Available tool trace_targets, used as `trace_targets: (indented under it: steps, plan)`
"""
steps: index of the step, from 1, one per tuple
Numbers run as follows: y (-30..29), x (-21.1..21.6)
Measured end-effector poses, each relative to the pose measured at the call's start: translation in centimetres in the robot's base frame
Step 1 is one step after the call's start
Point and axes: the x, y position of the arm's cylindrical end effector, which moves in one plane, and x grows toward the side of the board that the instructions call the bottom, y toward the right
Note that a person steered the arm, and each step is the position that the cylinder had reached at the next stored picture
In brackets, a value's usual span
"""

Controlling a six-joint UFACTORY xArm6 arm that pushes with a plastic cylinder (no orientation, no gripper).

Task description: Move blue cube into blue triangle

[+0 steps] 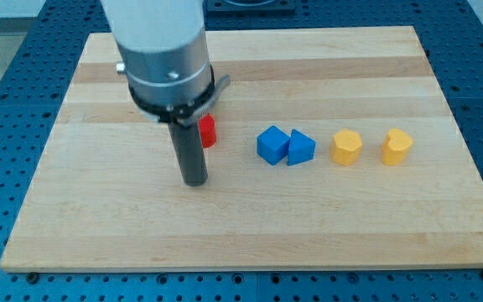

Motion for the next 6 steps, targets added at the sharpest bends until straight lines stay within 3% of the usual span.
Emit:
trace_targets:
  steps: [1,3,6]
  plan:
    - [0.2,-2.5]
    - [5.6,-3.0]
    - [8.9,-3.1]
